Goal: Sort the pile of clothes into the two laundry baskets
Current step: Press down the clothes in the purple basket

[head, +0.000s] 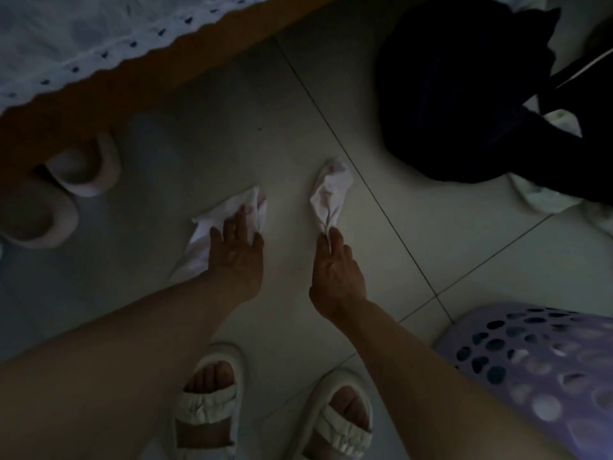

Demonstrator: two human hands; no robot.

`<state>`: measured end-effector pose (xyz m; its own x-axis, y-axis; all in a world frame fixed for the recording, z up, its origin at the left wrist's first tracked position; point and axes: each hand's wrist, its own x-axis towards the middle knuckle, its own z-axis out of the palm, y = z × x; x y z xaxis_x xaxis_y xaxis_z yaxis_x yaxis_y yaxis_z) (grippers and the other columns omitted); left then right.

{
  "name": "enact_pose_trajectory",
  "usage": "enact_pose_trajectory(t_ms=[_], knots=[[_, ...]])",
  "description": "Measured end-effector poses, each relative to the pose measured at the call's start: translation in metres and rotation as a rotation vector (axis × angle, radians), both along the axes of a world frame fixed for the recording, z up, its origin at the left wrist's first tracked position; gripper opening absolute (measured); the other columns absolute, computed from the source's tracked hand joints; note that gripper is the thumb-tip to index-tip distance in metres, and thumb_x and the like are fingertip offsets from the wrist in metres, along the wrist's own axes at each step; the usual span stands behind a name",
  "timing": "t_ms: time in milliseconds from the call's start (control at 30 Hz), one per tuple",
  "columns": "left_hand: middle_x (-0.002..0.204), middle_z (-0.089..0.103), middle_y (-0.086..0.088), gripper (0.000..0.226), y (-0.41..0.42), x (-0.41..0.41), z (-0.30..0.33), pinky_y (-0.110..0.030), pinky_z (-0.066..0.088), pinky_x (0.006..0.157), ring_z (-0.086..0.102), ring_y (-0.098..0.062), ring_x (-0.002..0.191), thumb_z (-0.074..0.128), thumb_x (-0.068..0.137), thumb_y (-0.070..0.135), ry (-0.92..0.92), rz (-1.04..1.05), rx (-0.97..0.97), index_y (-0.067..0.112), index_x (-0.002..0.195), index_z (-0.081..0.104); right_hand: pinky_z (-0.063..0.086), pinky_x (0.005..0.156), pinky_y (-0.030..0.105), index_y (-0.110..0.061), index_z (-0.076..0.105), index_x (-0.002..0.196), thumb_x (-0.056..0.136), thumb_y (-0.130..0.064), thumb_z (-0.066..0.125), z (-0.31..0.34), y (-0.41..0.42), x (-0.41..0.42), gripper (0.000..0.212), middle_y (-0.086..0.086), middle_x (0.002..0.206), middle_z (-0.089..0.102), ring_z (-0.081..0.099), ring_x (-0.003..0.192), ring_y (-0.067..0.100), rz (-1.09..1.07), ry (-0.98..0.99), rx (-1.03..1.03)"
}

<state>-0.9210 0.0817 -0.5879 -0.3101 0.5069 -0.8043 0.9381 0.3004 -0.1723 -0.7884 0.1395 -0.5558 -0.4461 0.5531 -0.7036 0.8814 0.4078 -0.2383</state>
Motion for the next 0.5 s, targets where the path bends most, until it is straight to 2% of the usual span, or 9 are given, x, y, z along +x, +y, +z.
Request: enact_pose_trajectory(t_ms=[133,267,333,400,433,467,500], knots=[[0.157,-0.023,-0.01,0.062,0.001,-0.001,-0.002,-0.049,0.01,0.117,0.012,-0.029,0.144,0.044,0.098,0.023,0.018,0.023,0.063,0.011,0.151,0.014,0.042,0.097,0.039,-0.005,0.009,0.149,0.085,-0.006,0.057,-0.001,0.003,0.003,0.08,0.014,0.155,-0.002,0.035,0.123,0.033,0.022,-0.013,0.009],[0.161,-0.008,-0.002,0.048,0.007,0.003,0.007,-0.047,0.01,0.117,0.021,-0.027,0.142,0.023,0.102,0.012,-0.017,-0.048,0.026,0.011,0.15,0.02,0.042,0.097,0.039,-0.005,0.011,0.148,0.084,-0.004,0.056,0.009,0.005,0.003,0.078,0.014,0.155,-0.001,0.036,0.123,0.032,-0.01,-0.014,0.003],[0.16,0.01,-0.011,0.051,0.014,0.004,0.021,-0.044,0.021,0.113,0.032,-0.027,0.137,0.014,0.096,0.012,0.003,-0.036,0.062,0.001,0.144,0.03,0.043,0.094,0.038,-0.003,0.015,0.147,0.084,-0.004,0.058,0.016,0.004,0.003,0.076,0.015,0.153,0.005,0.038,0.12,0.032,-0.023,-0.019,0.014],[0.142,0.042,-0.018,0.046,0.018,0.006,0.04,-0.037,0.037,0.098,0.047,-0.027,0.128,0.027,0.091,0.014,0.072,-0.052,0.13,-0.003,0.128,0.047,0.045,0.089,0.037,0.0,0.029,0.14,0.084,-0.004,0.056,0.025,0.002,0.004,0.062,0.016,0.147,0.02,0.043,0.114,0.031,-0.059,0.007,0.049],[0.129,0.054,-0.014,0.039,0.02,0.007,0.051,-0.033,0.043,0.085,0.056,-0.026,0.117,0.038,0.09,0.011,0.048,-0.03,0.185,0.003,0.124,0.053,0.045,0.086,0.036,0.001,0.037,0.133,0.086,-0.004,0.054,0.032,0.002,0.005,0.05,0.016,0.142,0.029,0.045,0.112,0.03,-0.079,0.033,0.079],[0.118,0.06,-0.009,0.039,0.025,0.007,0.062,-0.029,0.045,0.076,0.063,-0.024,0.105,0.044,0.088,0.007,0.014,-0.044,0.219,0.012,0.125,0.056,0.045,0.085,0.035,0.0,0.044,0.127,0.088,-0.005,0.054,0.038,0.003,0.005,0.041,0.015,0.137,0.037,0.047,0.111,0.029,-0.095,0.056,0.109],[0.112,0.064,-0.006,0.041,0.03,0.01,0.074,-0.028,0.047,0.073,0.066,-0.023,0.098,0.048,0.087,0.006,-0.012,-0.067,0.278,0.016,0.126,0.057,0.045,0.086,0.034,-0.001,0.049,0.124,0.09,-0.008,0.054,0.046,0.003,0.006,0.035,0.014,0.133,0.044,0.048,0.112,0.028,-0.118,0.082,0.129]])
